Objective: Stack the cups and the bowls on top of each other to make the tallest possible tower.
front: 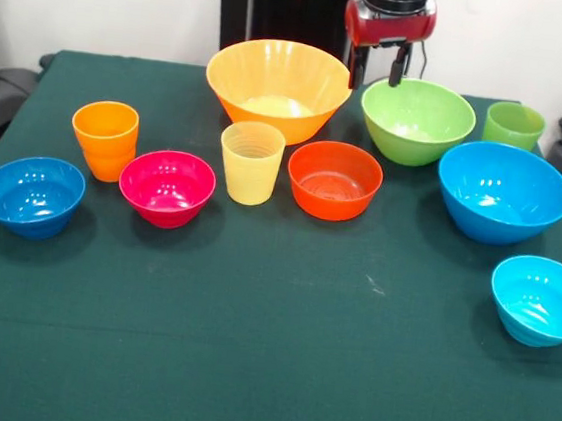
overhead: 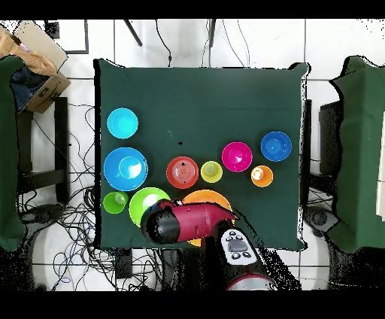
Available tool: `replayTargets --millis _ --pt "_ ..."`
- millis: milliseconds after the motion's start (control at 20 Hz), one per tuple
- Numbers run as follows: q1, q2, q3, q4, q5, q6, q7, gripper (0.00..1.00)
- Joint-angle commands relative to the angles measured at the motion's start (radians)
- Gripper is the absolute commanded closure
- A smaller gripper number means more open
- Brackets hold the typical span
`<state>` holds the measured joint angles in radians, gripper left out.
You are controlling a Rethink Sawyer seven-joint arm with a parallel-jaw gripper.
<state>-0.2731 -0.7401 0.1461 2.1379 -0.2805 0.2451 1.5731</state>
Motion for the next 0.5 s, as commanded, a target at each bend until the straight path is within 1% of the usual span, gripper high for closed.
replayTargets --millis 50,500 --pt "-0.011 0.036 0.084 -0.050 -0.074 -0.099 0.062 0.00" --pt "-0.010 0.070 0.079 -0.064 -0.097 -0.128 0.062 0.00"
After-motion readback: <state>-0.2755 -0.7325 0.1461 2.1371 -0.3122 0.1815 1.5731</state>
